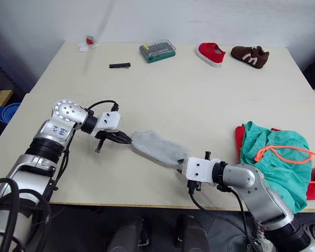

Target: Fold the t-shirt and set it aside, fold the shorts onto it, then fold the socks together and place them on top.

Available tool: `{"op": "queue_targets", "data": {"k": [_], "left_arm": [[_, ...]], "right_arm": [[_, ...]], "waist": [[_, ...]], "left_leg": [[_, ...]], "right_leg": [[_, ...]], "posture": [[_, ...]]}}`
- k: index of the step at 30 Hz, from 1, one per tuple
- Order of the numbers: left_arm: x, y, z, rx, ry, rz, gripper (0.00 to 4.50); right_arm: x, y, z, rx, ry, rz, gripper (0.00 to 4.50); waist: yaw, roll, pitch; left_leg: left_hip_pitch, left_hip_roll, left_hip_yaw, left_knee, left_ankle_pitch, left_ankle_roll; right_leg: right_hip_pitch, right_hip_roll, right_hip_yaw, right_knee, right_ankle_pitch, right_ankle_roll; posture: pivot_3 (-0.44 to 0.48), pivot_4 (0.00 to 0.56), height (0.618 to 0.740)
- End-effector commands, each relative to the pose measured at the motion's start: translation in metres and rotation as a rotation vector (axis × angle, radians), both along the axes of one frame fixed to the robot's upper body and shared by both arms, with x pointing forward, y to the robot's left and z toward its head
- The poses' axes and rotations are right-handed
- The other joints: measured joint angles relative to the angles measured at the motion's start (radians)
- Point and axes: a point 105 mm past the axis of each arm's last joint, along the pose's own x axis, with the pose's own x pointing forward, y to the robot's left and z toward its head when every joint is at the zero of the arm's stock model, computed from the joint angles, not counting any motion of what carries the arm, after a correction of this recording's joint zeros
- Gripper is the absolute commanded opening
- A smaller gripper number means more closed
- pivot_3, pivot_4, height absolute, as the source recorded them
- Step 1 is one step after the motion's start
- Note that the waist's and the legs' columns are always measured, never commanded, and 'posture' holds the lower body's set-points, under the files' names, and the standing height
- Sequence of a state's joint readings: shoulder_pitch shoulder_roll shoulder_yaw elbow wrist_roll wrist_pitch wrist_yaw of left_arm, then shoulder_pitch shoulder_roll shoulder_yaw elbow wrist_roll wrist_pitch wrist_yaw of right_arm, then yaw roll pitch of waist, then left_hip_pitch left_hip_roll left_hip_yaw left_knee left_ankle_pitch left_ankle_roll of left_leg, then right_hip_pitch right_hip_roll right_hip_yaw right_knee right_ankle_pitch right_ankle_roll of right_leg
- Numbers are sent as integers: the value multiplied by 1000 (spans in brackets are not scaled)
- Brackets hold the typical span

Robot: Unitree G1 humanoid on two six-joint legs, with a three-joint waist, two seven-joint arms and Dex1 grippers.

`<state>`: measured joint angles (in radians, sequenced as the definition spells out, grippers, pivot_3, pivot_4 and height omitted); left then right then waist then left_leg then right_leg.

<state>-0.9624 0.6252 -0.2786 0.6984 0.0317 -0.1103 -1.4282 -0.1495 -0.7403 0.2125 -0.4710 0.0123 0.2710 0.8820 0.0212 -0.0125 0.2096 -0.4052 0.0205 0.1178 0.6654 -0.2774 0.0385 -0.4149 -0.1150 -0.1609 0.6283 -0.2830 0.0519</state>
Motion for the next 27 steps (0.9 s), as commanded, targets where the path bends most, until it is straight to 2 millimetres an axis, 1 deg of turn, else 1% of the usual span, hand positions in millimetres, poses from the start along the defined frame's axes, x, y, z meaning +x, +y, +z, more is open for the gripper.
{"op": "queue_targets", "data": {"k": [1,4,5,6,8,9,11,12,13,14,16,17,18,19,21,22,24,26,27], "left_arm": [[-6,5,25,-102,24,24,1193],[-15,-1,50,-254,140,31,2162],[-17,-4,56,-293,166,27,2350],[-18,-11,61,-332,185,26,2350],[-19,-22,65,-378,215,20,2370],[-19,-30,62,-379,204,12,2194],[-16,-44,45,-330,167,6,1769],[-13,-51,36,-320,171,17,1446],[-10,-56,30,-322,183,33,1222],[-8,-60,25,-327,189,48,847],[-5,-65,14,-316,194,63,228],[-6,-67,8,-298,193,59,38],[-6,-68,4,-285,192,55,38],[-7,-69,-2,-266,196,55,38],[-1,-64,-23,-198,168,109,38],[2,-59,-31,-168,158,127,38],[4,-52,-38,-136,143,138,38],[5,-44,-42,-114,130,145,38],[6,-39,-43,-109,130,156,38]], "right_arm": [[-9,0,32,141,22,10,1993],[-6,-2,54,283,85,-29,1993],[-4,-1,57,308,98,-34,1993],[-1,2,59,327,111,-39,1993],[5,8,59,347,129,-48,1618],[9,13,57,355,141,-53,1397],[20,22,50,344,146,-62,744],[26,26,47,341,151,-70,345],[31,30,44,338,154,-79,81],[34,33,41,336,156,-85,0],[40,38,35,317,167,-96,0],[42,40,31,303,169,-100,0],[44,41,29,294,169,-103,0],[47,42,22,270,172,-116,0],[50,39,-1,173,180,-146,0],[49,35,-10,139,191,-159,0],[45,28,-16,115,193,-166,0],[41,21,-14,114,194,-173,0],[37,12,-13,107,198,-186,0]], "waist": [[-1,0,0],[0,0,0],[-1,0,0],[-1,0,0],[-1,0,0],[0,0,0],[2,0,0],[2,0,0],[1,-1,0],[1,-1,0],[0,-1,0],[-1,-1,0],[-5,-1,0],[-8,-1,0],[-12,-1,-1],[-14,-1,-1],[-20,-1,-1],[-20,-3,-3],[-19,-3,-3]], "left_leg": [[0,0,0,0,0,0],[0,0,0,0,0,0],[0,0,-1,1,0,0],[1,0,-1,1,0,0],[1,0,-1,1,0,0],[1,0,-1,1,0,0],[1,0,-1,1,0,0],[1,0,-1,1,0,0],[1,0,-1,2,0,0],[1,-1,0,2,0,0],[0,-1,0,2,1,0],[0,-1,0,2,1,0],[0,-1,0,2,1,0],[0,-1,1,2,1,0],[0,-1,1,2,1,0],[0,0,1,2,1,0],[1,-1,1,1,1,0],[1,0,1,2,1,0],[2,0,1,2,0,0]], "right_leg": [[0,0,0,0,0,0],[1,0,0,0,0,0],[1,0,0,0,0,0],[1,0,0,0,0,0],[2,0,1,1,0,0],[1,0,1,1,0,0],[2,0,1,1,0,0],[1,0,1,1,0,0],[2,0,1,1,0,0],[1,0,2,1,1,1],[1,0,2,2,1,1],[1,0,2,2,1,1],[0,0,2,2,1,1],[0,0,2,2,1,1],[0,0,2,4,1,1],[0,0,2,6,1,1],[0,0,2,6,1,1],[1,0,2,5,1,1],[1,-1,2,2,1,1]], "posture": [[0,150,740],[0,150,740],[0,150,740],[0,150,740],[0,150,740],[0,150,740],[0,150,740],[0,150,740],[0,150,740],[0,150,740],[0,150,740],[0,150,740],[0,150,740],[0,150,740],[0,150,740],[0,150,740],[0,150,740],[0,150,740],[0,150,740]]}}
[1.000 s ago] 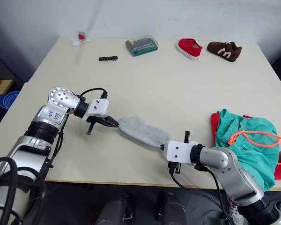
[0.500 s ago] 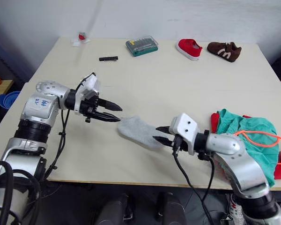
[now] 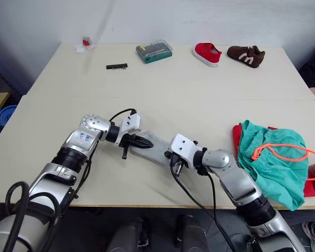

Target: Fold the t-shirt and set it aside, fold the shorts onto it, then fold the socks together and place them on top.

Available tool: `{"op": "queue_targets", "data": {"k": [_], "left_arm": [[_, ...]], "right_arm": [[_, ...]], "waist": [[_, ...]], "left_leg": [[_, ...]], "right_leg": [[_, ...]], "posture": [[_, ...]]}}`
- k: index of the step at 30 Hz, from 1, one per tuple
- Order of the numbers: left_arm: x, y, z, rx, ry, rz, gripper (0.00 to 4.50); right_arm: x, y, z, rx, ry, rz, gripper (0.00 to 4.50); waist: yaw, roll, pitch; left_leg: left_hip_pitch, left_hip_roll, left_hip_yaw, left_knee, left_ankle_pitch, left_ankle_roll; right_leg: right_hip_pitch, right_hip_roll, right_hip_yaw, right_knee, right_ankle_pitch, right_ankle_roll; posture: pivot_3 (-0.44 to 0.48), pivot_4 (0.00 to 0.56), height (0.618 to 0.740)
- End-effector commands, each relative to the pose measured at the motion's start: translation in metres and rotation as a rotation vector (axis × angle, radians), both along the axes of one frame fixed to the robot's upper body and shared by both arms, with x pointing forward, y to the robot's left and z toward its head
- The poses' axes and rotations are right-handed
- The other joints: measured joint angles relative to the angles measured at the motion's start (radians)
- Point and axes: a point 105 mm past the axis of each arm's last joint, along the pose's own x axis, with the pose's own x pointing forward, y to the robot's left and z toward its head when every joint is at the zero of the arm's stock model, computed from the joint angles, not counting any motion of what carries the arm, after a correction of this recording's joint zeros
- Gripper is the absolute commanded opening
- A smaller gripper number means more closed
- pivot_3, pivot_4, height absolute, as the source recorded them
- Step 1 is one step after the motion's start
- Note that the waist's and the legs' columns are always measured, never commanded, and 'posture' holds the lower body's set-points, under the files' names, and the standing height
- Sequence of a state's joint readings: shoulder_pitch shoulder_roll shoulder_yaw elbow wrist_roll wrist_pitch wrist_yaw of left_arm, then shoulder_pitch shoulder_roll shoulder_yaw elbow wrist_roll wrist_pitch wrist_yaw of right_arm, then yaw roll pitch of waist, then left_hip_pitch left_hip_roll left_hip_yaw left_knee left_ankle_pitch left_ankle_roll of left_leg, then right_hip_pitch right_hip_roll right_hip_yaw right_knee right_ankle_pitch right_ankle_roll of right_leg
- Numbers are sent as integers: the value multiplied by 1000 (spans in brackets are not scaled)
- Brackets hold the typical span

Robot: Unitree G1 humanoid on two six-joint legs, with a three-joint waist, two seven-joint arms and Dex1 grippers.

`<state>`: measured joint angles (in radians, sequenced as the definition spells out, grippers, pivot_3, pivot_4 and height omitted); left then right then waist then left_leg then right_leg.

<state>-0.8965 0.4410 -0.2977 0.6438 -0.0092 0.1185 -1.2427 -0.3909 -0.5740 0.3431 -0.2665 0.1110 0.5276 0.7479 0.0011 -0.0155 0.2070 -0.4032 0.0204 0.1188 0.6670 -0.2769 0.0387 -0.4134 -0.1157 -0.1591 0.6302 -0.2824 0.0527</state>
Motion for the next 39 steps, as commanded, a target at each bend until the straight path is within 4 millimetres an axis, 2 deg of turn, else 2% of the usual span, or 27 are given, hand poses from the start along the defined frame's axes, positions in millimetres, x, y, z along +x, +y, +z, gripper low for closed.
{"op": "queue_targets", "data": {"k": [1,4,6,7,11,14,15,17,19,21,23,27,31,35,37,39], "left_arm": [[4,24,-13,75,0,51,38],[5,31,-14,68,-3,71,38],[6,33,-13,56,-5,80,38],[6,32,-11,42,-8,82,38],[5,28,-2,-7,-10,71,38],[4,26,0,-12,-14,64,38],[4,26,0,-11,-17,65,38],[6,25,1,-13,-23,71,38],[6,24,1,-15,-25,74,38],[6,17,8,-46,-30,63,38],[2,12,18,-71,-40,24,38],[-13,0,39,-131,-10,-72,38],[-32,-27,57,-205,65,-191,38],[-19,-37,27,-60,-11,-183,38],[-9,-35,9,5,-21,-154,38],[-4,-31,-4,62,-36,-147,38]], "right_arm": [[-12,-27,-4,-50,27,-37,0],[-18,-43,0,-65,23,-62,0],[-19,-49,8,-50,13,-75,0],[-18,-47,18,-18,2,-73,0],[-12,-23,54,110,-37,-16,0],[-6,-2,62,141,-36,20,0],[-4,4,61,138,-36,31,0],[1,19,42,83,-13,55,0],[3,25,30,48,5,66,0],[3,21,10,-23,14,61,0],[1,13,-2,-54,21,51,0],[-6,2,-13,-48,41,15,0],[-13,3,-6,15,32,5,0],[-13,6,7,96,-21,-2,0],[-16,6,22,177,-42,-10,0],[-23,-2,34,219,-55,-32,0]], "waist": [[2,0,0],[2,-1,-1],[1,-1,-2],[-1,-1,-2],[-6,-1,-2],[-3,-1,-2],[-3,-1,-2],[-2,-1,-2],[-1,-1,-2],[-2,-1,-2],[-1,-1,-2],[0,-1,-2],[2,-1,-2],[2,-1,-2],[2,-1,-2],[-1,-1,-2]], "left_leg": [[0,0,0,0,0,0],[1,0,-1,0,-2,1],[2,0,-1,0,-2,1],[2,0,-1,0,-2,1],[2,2,0,0,-3,3],[2,4,0,-1,-2,1],[2,4,-1,-1,-2,1],[0,4,0,-1,-1,0],[0,3,0,-1,0,-2],[-2,2,1,0,0,-1],[-2,1,1,0,-1,1],[-2,1,1,0,-1,1],[-2,1,1,0,-1,1],[-1,1,1,0,-1,1],[-1,1,1,0,-1,1],[-2,1,1,0,-1,1]], "right_leg": [[1,0,0,-1,0,0],[1,-1,0,-2,0,0],[2,-1,0,-2,0,0],[2,-1,0,-1,1,0],[1,0,0,0,2,-3],[0,2,-1,1,2,-4],[0,2,-1,1,2,-4],[-1,2,-1,0,2,-4],[-1,2,-1,-1,2,-4],[-1,1,-1,0,3,-3],[-1,1,-1,0,3,-2],[0,1,-1,-2,4,0],[0,1,0,-2,4,0],[1,1,0,-4,4,0],[0,1,0,-4,4,0],[-1,1,0,-3,4,0]], "posture": [[0,150,740],[0,150,740],[0,150,740],[0,150,740],[0,150,740],[0,150,740],[0,150,740],[0,150,740],[0,150,740],[0,150,740],[0,150,740],[0,150,740],[0,150,740],[0,150,740],[0,150,740],[0,150,740]]}}
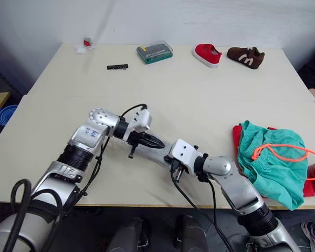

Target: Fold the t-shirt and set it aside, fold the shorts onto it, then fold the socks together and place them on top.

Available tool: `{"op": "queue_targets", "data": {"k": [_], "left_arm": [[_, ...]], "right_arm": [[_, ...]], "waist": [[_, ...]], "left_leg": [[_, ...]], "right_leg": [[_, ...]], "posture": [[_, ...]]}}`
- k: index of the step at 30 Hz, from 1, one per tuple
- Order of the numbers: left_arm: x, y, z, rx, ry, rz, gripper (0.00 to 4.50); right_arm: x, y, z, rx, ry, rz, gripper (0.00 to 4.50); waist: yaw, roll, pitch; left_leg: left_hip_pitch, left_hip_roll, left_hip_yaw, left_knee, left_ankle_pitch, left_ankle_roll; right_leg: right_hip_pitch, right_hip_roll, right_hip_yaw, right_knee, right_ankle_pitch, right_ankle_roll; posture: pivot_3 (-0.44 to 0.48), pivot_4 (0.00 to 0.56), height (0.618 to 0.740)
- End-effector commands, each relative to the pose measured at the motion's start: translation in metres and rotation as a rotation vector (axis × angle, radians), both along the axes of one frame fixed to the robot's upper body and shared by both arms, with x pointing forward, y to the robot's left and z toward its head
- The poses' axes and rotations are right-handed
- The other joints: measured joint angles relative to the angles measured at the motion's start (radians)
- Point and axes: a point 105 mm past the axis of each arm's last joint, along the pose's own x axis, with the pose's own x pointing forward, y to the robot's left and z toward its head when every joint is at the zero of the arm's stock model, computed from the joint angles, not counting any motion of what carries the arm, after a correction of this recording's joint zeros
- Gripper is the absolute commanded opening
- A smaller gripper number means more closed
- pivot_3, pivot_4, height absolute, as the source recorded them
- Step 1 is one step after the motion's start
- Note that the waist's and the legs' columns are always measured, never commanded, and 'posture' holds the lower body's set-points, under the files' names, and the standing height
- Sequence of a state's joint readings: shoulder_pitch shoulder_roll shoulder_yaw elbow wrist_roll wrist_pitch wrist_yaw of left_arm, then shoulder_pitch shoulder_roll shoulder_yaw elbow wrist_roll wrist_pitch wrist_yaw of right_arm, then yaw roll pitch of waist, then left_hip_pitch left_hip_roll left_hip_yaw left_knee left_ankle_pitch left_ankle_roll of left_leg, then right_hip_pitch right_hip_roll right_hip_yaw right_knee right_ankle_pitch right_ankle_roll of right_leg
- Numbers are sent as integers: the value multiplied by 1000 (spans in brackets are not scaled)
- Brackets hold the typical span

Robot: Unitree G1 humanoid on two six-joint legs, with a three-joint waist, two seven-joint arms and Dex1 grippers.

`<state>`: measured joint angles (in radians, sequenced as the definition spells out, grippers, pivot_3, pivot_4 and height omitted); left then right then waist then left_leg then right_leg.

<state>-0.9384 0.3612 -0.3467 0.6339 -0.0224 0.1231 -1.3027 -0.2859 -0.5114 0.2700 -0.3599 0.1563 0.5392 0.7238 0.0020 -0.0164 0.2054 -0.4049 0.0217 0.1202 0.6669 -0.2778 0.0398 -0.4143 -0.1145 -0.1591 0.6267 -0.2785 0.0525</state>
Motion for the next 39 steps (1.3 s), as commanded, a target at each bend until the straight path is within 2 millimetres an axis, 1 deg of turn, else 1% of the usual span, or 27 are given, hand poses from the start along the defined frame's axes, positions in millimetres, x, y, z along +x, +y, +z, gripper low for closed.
{"op": "queue_targets", "data": {"k": [1,3,5,6,8,10,11,12,14,17,19,21,23,25,30,35,38,39], "left_arm": [[11,7,-13,87,-68,7,38],[12,9,-18,99,-76,-1,38],[13,9,-19,93,-76,-5,38],[14,9,-19,89,-76,-5,38],[14,9,-17,78,-76,-6,38],[15,8,-13,50,-69,-4,38],[15,6,-7,18,-56,0,38],[15,5,3,-19,-49,4,11],[15,6,14,-59,-40,9,0],[15,14,21,-61,-42,20,0],[15,27,17,-18,-49,28,0],[17,40,5,44,-64,46,0],[19,46,-3,80,-83,62,0],[21,46,-10,91,-91,80,0],[20,43,-19,92,-88,79,0],[21,43,-21,83,-82,86,0],[21,44,-22,82,-80,92,0],[21,45,-22,83,-81,93,0]], "right_arm": [[-12,-12,34,96,-65,-31,0],[-25,-26,38,109,-28,-66,0],[-42,-42,37,136,52,-114,0],[-48,-46,37,153,86,-132,0],[-55,-55,34,199,152,-183,0],[-60,-62,25,251,256,-243,0],[-62,-64,18,277,314,-264,0],[-61,-63,11,325,377,-288,167],[-58,-60,5,385,447,-312,594],[-51,-57,0,449,512,-338,1656],[-47,-54,-3,478,553,-347,2347],[-45,-50,-7,511,605,-350,3034],[-44,-46,-10,533,651,-344,3745],[-43,-42,-15,552,708,-345,4437],[-34,-32,-20,609,809,-351,4477],[-7,-22,-23,717,889,-394,4477],[3,-19,-20,765,904,-402,4477],[5,-19,-19,778,902,-406,4298]], "waist": [[-1,0,0],[2,0,0],[10,0,0],[14,0,0],[16,0,0],[16,0,0],[17,0,0],[18,0,0],[16,0,0],[13,0,0],[11,1,0],[8,1,0],[8,1,0],[8,1,0],[9,0,-5],[-4,1,-12],[-6,1,-13],[-6,1,-13]], "left_leg": [[0,0,0,0,0,0],[0,1,0,0,0,0],[0,0,0,0,-1,1],[0,0,-1,0,-4,6],[0,1,-1,0,-4,6],[1,1,-1,0,-4,6],[2,2,-1,0,-4,6],[2,2,-1,0,-4,6],[1,3,-1,0,-4,5],[0,3,-1,-1,-4,5],[0,2,-1,-1,-4,5],[0,2,0,-1,-4,5],[0,2,0,-2,-4,5],[0,2,0,-1,-4,5],[2,2,-1,-1,-4,6],[3,3,-1,-2,-4,5],[3,3,-1,-2,-4,5],[3,3,-1,-2,-4,5]], "right_leg": [[0,0,0,0,0,0],[0,0,0,-1,0,0],[0,-1,0,-1,0,0],[1,-1,0,-1,0,0],[1,-1,0,-2,0,0],[1,-1,0,-1,0,-1],[2,-1,0,-1,0,-1],[2,0,0,-1,1,-1],[1,0,0,-1,0,-2],[-1,0,0,-1,0,-2],[-1,0,0,-1,0,-2],[-1,0,0,-1,0,-2],[-1,0,0,-1,0,-2],[-1,0,0,-1,0,-2],[1,0,0,-1,0,-2],[1,0,0,0,0,-2],[1,0,0,0,0,-2],[1,0,0,0,0,-2]], "posture": [[0,150,740],[0,150,740],[0,150,740],[0,150,740],[0,150,740],[0,150,740],[0,150,740],[0,150,740],[0,150,740],[0,150,740],[0,150,740],[0,150,740],[0,150,740],[0,150,740],[0,150,740],[0,150,740],[0,150,740],[0,150,740]]}}
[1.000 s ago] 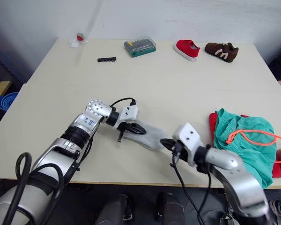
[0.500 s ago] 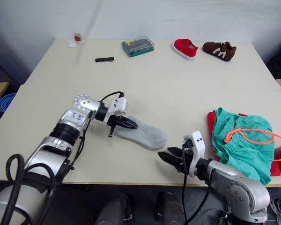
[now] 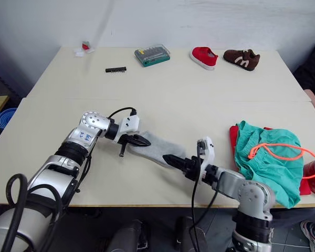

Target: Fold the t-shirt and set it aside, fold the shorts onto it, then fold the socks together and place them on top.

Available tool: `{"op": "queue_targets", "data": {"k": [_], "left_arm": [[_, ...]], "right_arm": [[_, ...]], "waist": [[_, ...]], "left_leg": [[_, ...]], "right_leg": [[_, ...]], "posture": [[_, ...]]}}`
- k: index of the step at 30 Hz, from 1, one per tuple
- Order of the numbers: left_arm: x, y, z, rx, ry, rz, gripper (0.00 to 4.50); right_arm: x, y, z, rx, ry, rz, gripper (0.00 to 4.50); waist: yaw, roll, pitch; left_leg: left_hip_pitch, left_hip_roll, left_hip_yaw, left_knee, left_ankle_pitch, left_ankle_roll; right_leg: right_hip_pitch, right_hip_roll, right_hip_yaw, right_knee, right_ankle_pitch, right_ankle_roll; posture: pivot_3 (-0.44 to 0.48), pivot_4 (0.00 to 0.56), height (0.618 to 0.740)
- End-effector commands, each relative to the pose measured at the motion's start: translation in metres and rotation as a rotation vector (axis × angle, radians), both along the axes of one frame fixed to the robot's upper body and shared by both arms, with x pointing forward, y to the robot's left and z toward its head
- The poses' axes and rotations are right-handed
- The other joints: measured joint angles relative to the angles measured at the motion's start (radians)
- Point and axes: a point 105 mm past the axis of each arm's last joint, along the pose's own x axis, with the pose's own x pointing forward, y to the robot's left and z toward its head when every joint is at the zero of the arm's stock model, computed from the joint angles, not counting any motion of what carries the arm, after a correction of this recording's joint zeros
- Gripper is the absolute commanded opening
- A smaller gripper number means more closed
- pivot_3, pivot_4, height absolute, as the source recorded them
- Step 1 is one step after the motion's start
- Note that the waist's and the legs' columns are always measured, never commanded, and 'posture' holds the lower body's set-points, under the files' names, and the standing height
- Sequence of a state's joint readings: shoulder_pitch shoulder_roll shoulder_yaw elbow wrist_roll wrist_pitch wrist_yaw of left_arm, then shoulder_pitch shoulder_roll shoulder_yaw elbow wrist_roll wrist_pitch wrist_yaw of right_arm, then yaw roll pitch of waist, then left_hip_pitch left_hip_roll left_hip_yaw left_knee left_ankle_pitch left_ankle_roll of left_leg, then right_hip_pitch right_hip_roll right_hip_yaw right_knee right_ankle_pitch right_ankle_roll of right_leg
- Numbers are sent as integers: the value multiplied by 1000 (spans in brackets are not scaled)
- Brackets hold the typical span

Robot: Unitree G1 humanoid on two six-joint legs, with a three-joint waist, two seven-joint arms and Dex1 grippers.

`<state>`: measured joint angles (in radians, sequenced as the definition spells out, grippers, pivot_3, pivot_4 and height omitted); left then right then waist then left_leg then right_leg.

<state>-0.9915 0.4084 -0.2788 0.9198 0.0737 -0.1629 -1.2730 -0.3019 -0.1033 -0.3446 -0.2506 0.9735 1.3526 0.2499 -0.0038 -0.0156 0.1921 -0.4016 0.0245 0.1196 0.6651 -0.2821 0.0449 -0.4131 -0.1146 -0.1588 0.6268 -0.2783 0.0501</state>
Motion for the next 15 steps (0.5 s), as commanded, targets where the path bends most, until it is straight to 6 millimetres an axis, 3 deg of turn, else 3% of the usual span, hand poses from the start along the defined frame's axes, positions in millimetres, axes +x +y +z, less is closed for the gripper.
{"op": "queue_targets", "data": {"k": [1,12,13,15], "left_arm": [[-3,3,-12,22,29,11,0],[0,8,-12,16,17,40,0],[0,8,-12,15,15,42,0],[0,8,-12,10,13,46,0]], "right_arm": [[6,-4,-12,2,67,-54,4049],[4,3,26,45,-61,27,242],[4,5,28,43,-71,39,15],[5,8,34,47,-84,59,15]], "waist": [[0,0,0],[-1,0,0],[-1,0,0],[-1,0,0]], "left_leg": [[0,0,0,0,0,0],[-1,0,0,-1,0,0],[-1,0,0,-1,0,0],[-1,0,0,-1,0,0]], "right_leg": [[0,0,0,0,0,0],[-1,0,0,0,0,0],[-1,0,0,0,0,0],[-1,0,0,0,0,0]], "posture": [[0,150,740],[0,150,740],[0,150,740],[0,150,740]]}}
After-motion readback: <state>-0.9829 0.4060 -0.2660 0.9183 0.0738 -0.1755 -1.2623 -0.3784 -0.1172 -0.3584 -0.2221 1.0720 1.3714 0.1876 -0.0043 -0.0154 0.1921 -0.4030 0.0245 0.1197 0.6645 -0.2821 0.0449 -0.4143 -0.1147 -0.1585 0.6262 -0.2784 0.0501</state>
